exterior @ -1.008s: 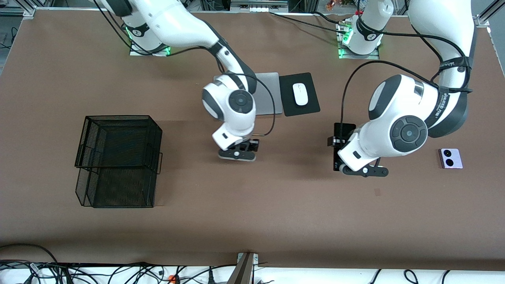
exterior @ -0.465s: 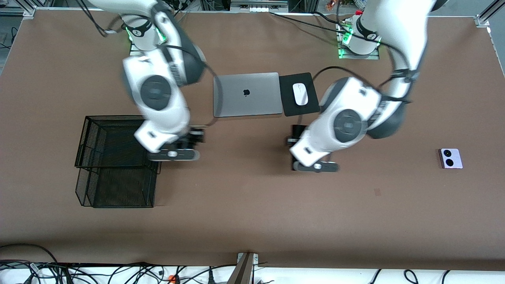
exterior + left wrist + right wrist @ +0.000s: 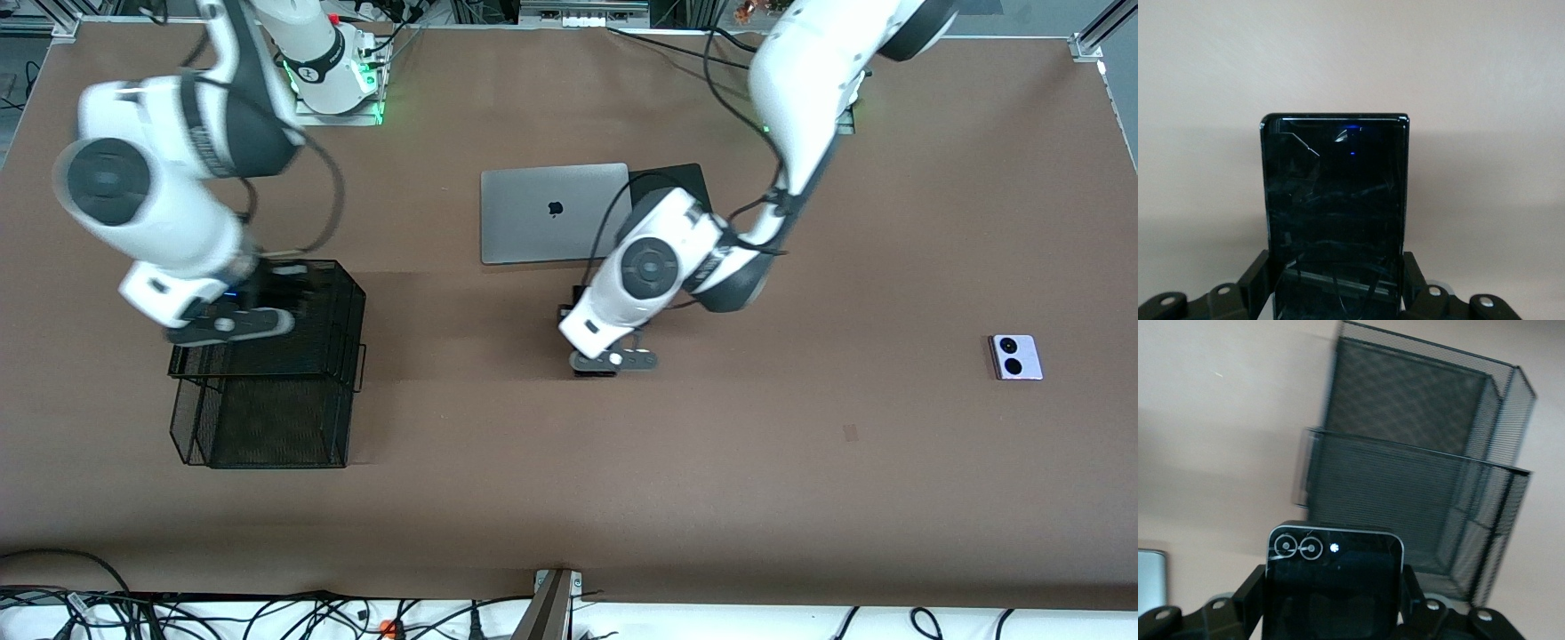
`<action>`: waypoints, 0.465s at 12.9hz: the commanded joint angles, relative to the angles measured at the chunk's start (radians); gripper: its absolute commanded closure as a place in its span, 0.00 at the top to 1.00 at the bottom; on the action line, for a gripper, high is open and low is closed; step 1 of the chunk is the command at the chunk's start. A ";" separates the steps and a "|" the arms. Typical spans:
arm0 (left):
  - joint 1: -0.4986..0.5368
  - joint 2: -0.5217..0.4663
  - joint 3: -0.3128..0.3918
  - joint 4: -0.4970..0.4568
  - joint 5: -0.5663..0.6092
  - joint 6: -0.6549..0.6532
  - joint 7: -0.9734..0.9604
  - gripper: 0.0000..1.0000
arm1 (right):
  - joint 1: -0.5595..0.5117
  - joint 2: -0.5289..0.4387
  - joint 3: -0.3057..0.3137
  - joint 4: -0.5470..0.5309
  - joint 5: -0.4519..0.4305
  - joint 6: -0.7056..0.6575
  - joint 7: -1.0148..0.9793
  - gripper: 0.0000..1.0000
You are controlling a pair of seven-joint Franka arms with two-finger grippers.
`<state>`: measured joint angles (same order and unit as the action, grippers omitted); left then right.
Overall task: Place phones with both arms
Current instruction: 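Drop the flip phone into the basket while the left gripper sets down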
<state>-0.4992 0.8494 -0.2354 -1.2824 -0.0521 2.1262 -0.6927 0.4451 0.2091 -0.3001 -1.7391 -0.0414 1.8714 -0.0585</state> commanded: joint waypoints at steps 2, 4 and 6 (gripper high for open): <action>-0.056 0.075 0.019 0.015 0.003 0.086 -0.041 0.30 | 0.004 -0.096 -0.170 -0.276 0.057 0.228 -0.261 0.00; -0.067 0.080 0.019 -0.003 0.003 0.089 -0.042 0.31 | 0.004 -0.076 -0.208 -0.374 0.087 0.378 -0.311 0.00; -0.064 0.079 0.019 -0.005 0.003 0.087 -0.042 0.70 | 0.001 -0.027 -0.208 -0.378 0.132 0.413 -0.310 0.00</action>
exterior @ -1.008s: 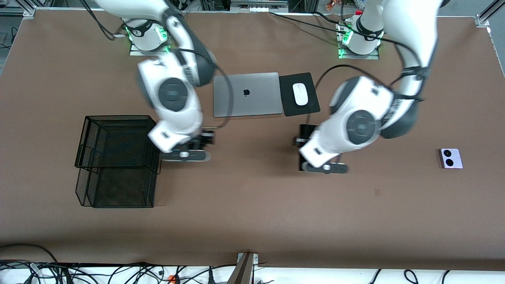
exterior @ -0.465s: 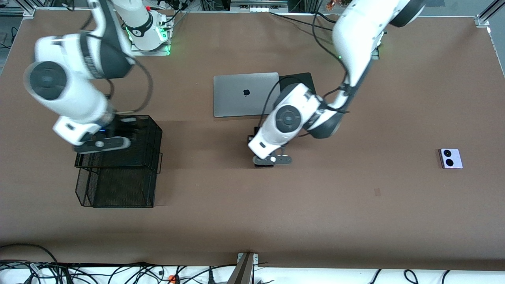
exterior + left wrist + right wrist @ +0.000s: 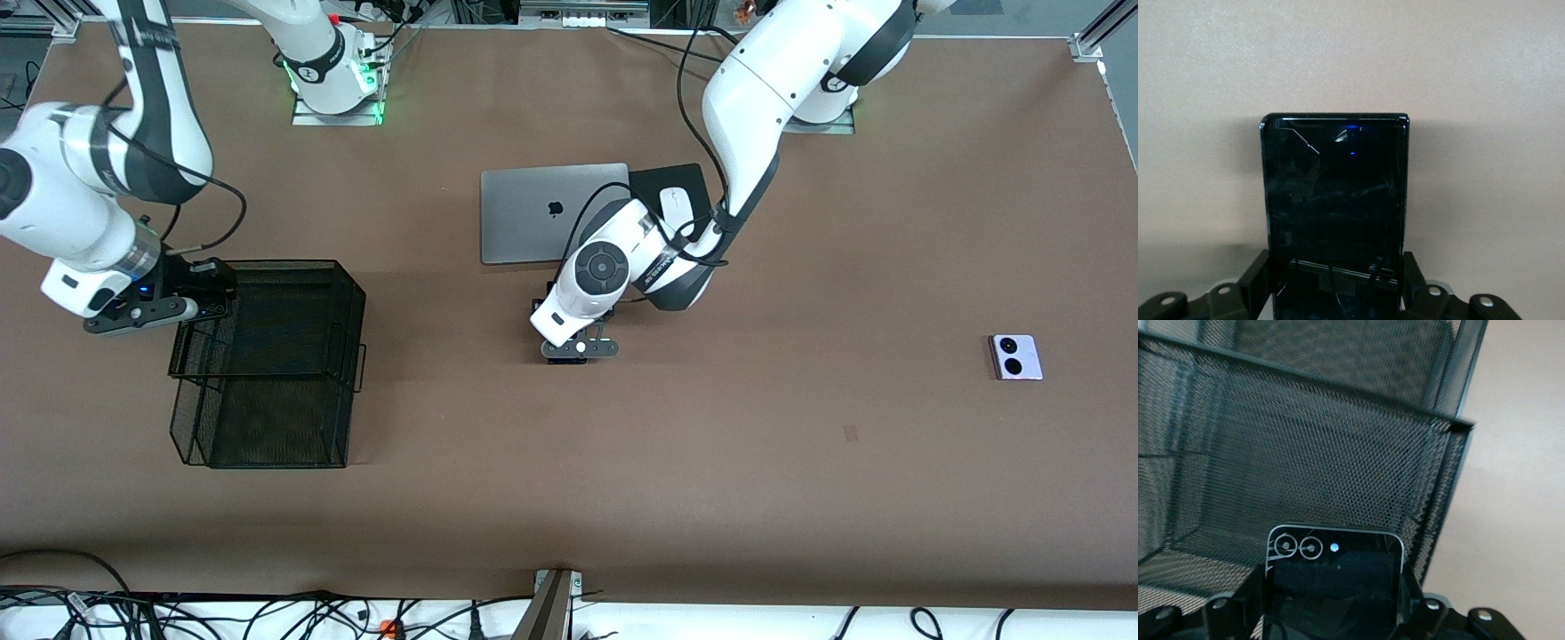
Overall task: Place phones with both arms
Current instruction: 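Drop the flip phone into the basket while the left gripper sets down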
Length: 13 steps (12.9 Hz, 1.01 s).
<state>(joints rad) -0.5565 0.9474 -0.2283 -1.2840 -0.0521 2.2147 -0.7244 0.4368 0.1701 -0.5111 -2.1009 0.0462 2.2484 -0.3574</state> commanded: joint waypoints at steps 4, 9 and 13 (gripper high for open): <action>0.029 -0.071 0.014 -0.002 0.002 -0.067 -0.013 1.00 | -0.007 0.086 0.003 -0.011 0.066 0.099 -0.012 0.21; 0.269 -0.320 0.017 0.006 0.005 -0.438 0.086 1.00 | -0.012 0.086 0.005 0.057 0.067 0.065 -0.003 1.00; 0.528 -0.377 -0.005 0.026 -0.040 -0.507 0.141 1.00 | 0.003 0.086 0.016 0.302 0.066 -0.232 0.029 1.00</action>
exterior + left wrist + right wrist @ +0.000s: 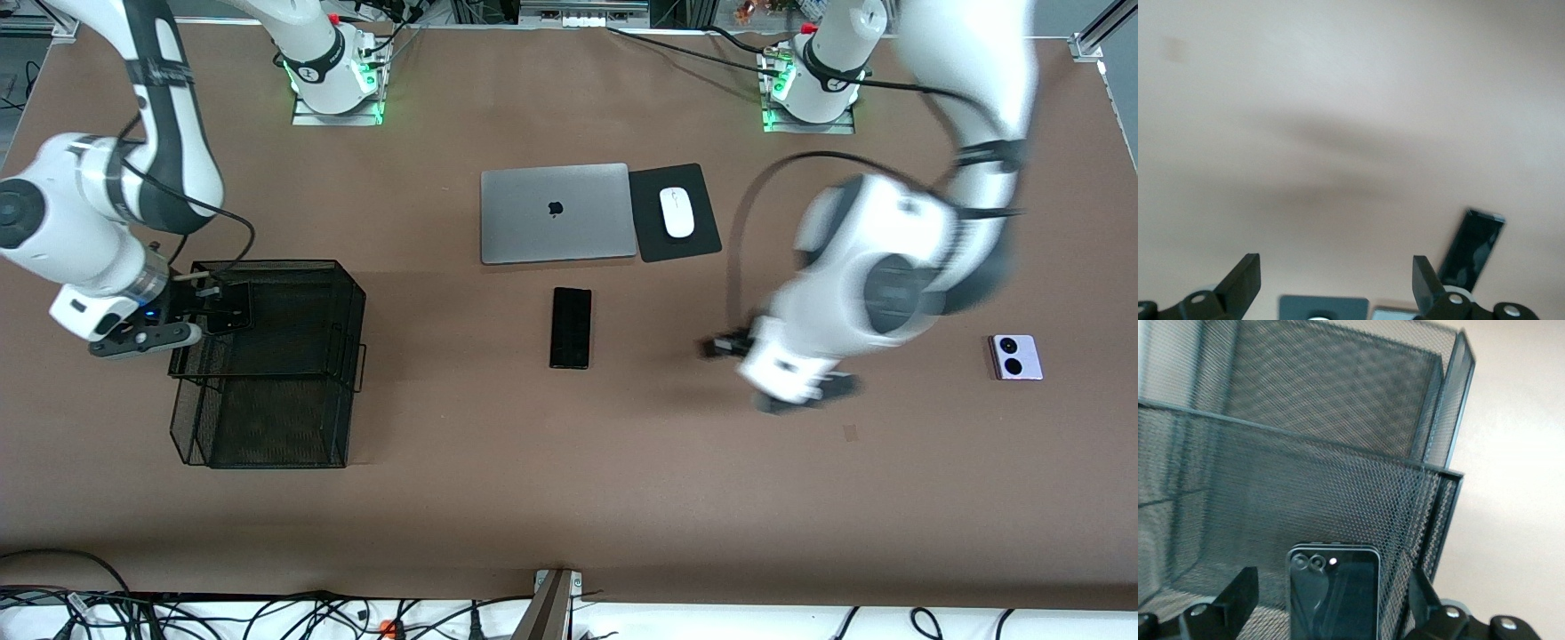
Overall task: Place phones with both arms
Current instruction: 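Grasp the black phone with the right gripper while the left gripper approaches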
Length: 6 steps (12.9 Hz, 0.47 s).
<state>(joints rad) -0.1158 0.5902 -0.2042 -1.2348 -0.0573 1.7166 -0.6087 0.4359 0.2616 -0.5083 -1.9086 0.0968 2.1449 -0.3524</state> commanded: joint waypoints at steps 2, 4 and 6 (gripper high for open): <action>0.116 -0.072 -0.002 -0.055 0.066 -0.119 0.169 1.00 | 0.058 -0.004 0.020 0.207 0.015 -0.244 0.135 1.00; 0.148 -0.082 0.002 -0.081 0.288 -0.155 0.285 1.00 | 0.151 -0.002 0.020 0.250 0.015 -0.284 0.290 1.00; 0.204 -0.093 0.000 -0.152 0.326 -0.140 0.339 1.00 | 0.283 0.005 0.022 0.253 0.015 -0.280 0.532 1.00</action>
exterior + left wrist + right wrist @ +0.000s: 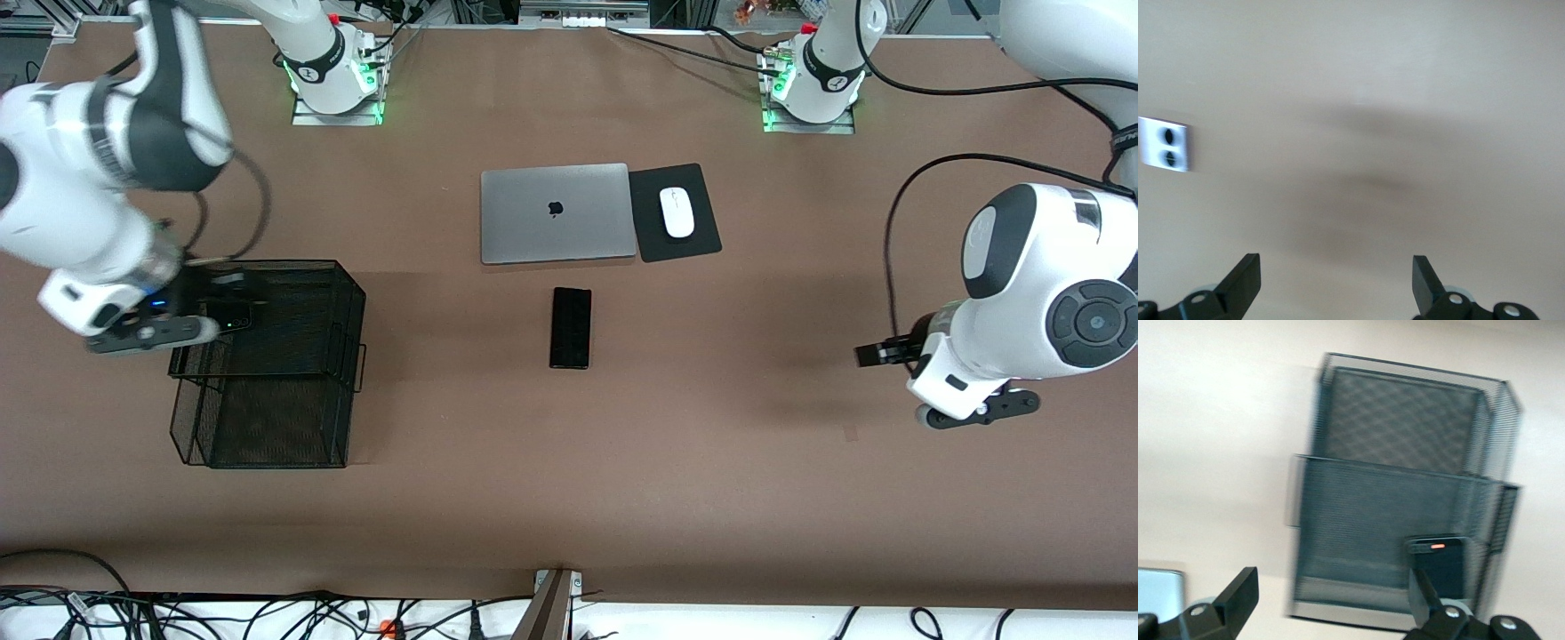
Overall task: Place phones with both arms
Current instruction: 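Grasp the black phone with the right gripper while the left gripper approaches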
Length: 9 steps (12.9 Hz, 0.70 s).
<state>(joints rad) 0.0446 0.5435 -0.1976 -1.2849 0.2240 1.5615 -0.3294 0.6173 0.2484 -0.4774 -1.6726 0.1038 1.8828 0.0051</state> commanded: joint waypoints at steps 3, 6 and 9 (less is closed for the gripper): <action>0.154 -0.040 -0.003 -0.218 0.046 0.145 0.137 1.00 | 0.287 0.161 -0.009 0.084 0.010 0.056 0.480 1.00; 0.299 -0.033 -0.002 -0.373 0.046 0.394 0.289 1.00 | 0.374 0.368 0.038 0.270 0.043 0.071 0.700 1.00; 0.406 0.048 -0.003 -0.377 0.138 0.491 0.480 1.00 | 0.374 0.524 0.138 0.434 0.056 0.146 0.828 1.00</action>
<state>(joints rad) 0.4070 0.5646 -0.1836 -1.6559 0.2942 2.0097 0.0351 1.0106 0.6681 -0.3787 -1.3790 0.1376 2.0219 0.7762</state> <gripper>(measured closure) 0.000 0.000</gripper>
